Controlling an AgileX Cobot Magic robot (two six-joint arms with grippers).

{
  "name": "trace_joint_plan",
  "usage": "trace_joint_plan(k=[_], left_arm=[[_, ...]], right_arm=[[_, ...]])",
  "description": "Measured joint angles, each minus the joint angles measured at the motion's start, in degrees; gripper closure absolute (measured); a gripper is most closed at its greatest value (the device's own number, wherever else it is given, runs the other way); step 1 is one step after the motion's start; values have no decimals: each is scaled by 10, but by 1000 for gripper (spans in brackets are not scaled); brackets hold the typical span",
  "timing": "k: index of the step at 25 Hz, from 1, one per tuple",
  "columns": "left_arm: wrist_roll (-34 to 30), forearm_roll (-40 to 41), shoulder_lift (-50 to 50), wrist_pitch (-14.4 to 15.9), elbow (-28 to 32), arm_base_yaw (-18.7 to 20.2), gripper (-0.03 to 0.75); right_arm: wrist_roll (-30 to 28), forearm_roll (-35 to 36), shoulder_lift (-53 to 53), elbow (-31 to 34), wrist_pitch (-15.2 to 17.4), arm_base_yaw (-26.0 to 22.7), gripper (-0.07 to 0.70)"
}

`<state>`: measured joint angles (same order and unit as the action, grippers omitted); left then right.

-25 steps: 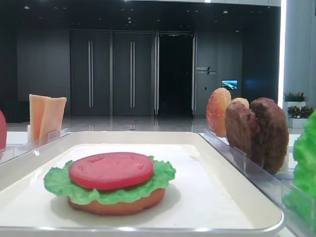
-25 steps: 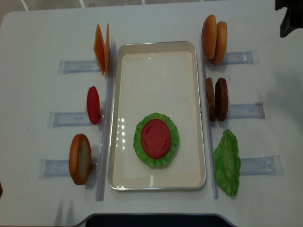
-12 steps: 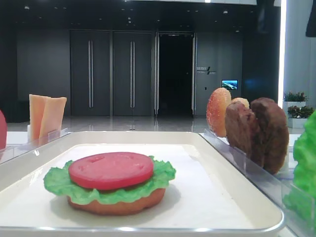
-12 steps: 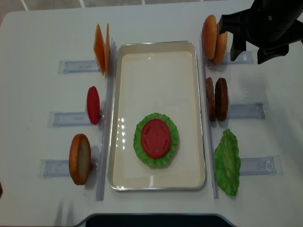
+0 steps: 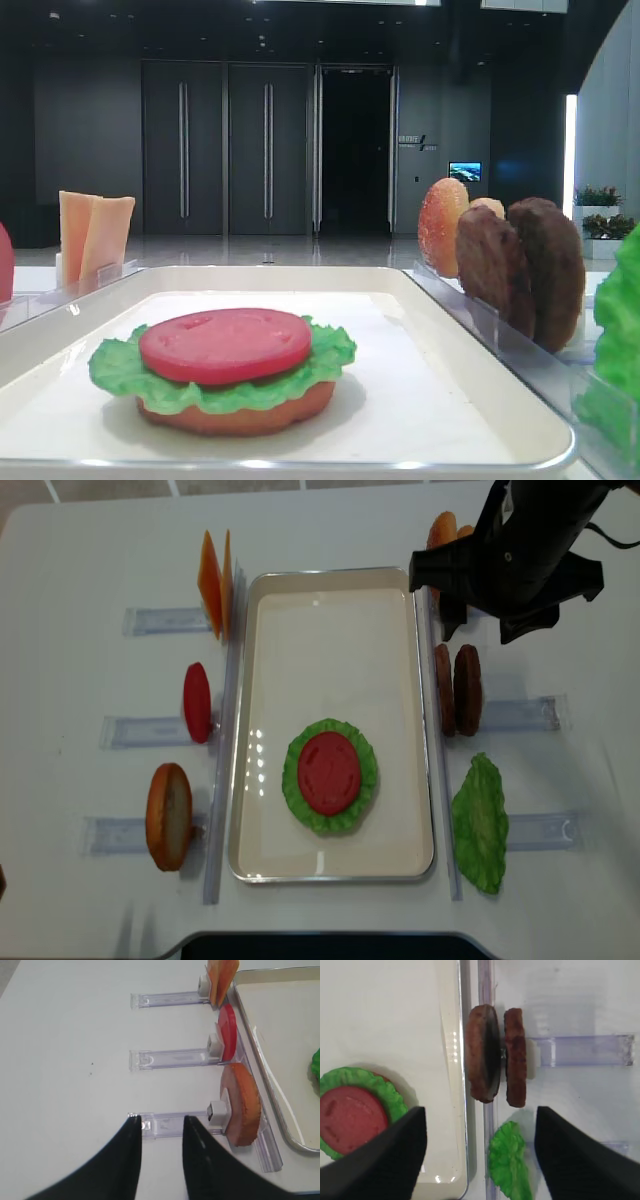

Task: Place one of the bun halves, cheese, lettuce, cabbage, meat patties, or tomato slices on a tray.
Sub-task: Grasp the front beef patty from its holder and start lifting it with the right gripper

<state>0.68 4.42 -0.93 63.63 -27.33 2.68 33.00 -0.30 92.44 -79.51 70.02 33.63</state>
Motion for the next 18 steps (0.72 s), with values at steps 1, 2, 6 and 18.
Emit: trace_joint_plan(k=[1, 2, 6, 18], left_arm=[[0, 0, 0, 0, 0, 0, 496], [0, 0, 0, 0, 0, 0, 496], [0, 0, 0, 0, 0, 0, 496], [0, 0, 0, 0, 0, 0, 496]], right_arm=[[5, 0, 8, 0, 0, 5, 160], [8, 0, 17, 0, 0, 9, 160], [13, 3, 48, 0, 0, 18, 160], [15, 18, 69, 0, -23, 18, 160]])
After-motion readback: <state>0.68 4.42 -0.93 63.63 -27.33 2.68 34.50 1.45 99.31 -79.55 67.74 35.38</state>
